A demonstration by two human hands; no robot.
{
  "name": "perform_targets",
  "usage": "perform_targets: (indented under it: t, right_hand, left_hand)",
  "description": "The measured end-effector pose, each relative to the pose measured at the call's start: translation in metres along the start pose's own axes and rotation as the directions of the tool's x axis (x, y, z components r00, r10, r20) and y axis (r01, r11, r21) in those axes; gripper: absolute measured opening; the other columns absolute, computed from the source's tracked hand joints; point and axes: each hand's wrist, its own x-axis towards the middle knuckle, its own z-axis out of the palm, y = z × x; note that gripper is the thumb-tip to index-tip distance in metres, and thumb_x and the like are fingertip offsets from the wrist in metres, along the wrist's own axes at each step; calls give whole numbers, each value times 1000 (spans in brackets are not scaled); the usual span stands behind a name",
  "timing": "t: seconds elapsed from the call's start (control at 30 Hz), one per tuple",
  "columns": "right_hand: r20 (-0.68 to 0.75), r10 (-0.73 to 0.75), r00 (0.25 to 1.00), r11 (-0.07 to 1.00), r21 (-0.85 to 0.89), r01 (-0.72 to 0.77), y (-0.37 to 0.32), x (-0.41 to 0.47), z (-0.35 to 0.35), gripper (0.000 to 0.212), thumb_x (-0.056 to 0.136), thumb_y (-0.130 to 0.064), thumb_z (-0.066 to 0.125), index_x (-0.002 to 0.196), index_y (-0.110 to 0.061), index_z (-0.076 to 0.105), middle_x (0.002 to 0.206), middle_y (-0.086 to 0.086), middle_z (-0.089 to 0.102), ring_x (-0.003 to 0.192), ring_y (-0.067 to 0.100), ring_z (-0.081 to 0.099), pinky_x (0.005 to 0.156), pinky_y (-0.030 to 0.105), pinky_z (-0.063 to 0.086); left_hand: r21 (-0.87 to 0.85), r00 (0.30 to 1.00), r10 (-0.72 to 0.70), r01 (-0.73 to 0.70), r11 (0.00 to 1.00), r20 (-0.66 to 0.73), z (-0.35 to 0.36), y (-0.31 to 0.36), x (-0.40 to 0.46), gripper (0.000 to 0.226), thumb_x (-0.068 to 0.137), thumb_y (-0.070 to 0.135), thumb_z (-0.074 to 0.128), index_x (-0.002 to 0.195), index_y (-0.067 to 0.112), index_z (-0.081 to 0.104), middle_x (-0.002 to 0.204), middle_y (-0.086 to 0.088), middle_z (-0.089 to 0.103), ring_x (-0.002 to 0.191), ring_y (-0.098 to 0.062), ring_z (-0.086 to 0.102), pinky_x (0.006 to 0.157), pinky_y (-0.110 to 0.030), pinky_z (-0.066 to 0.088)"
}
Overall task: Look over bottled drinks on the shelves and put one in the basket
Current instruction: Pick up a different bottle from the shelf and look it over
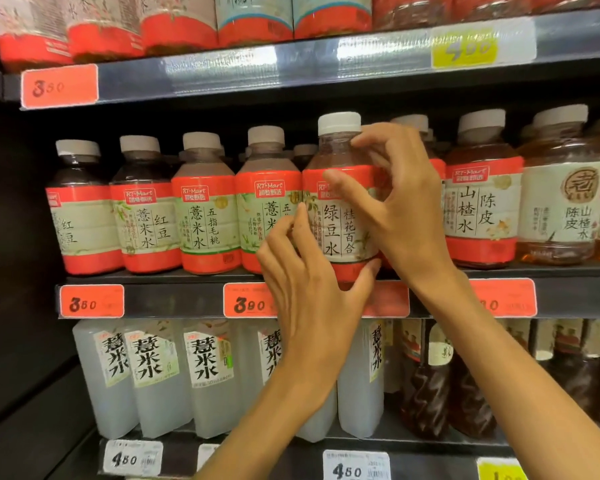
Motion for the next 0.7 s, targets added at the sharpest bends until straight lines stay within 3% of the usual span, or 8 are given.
perform_targets:
  t: [0.07,0.13,0.23,0.37,0.47,0.57,0.7]
  right_hand:
    - [14,-52,999,994,-98,53,4,-2,-2,25,92,-17,63,107,3,62,105,11,59,100,22,59,89,21,45]
    - [52,-102,993,975,-192,110,9,-4,-5,20,94,-8,59,109,3,64,108,14,63,103,24,60,90,17,40]
    - [127,-146,981,941,-287,177,14,-5,-9,23,92,-5,58,113,3,65,113,16,65,109,31,59,95,25,39]
    - [182,-203,962,864,-430,263,17,-3,-12,30,90,-17,64,116,-2,66,117,11,67,117,31,57,100,35,33]
    - [172,-183,968,889,-391,238,18,-6,-11,31,91,-16,62,118,-3,65,121,11,65,118,30,57,103,33,31]
    - [157,-177,972,898,-377,225,19,-6,-9,30,90,-16,63,117,-3,65,120,11,65,117,29,58,102,32,31]
    - [163,-167,972,899,-380,218,19,-6,-7,31,89,-16,64,117,-4,65,121,10,65,117,29,57,103,32,29]
  left_hand:
    - [18,1000,-13,12,1000,14,1,-1,1,94,69,48,77,142,3,37,129,-18,44,114,-24,29,100,-41,35]
    - [50,999,-15,13,999,35,2,-3,4,95,70,50,77,143,4,36,129,-17,44,112,-22,27,99,-41,34]
    - [98,999,-15,11,995,45,4,-2,6,95,72,53,75,143,4,35,128,-16,46,111,-24,30,99,-40,32]
    - [36,998,1,-4,999,57,4,0,0,83,81,50,64,143,2,35,135,-16,45,118,-26,34,102,-35,30]
    - [-11,999,-4,4,1000,51,2,-1,-2,70,87,44,52,143,4,38,136,-17,43,118,-26,35,101,-33,31]
    - [22,1000,-8,8,1000,14,1,-3,2,63,85,39,60,136,5,47,127,-19,46,111,-29,41,95,-36,36]
    - [27,999,-25,24,999,37,1,-4,4,64,85,34,69,138,6,47,123,-19,48,108,-28,40,93,-31,31]
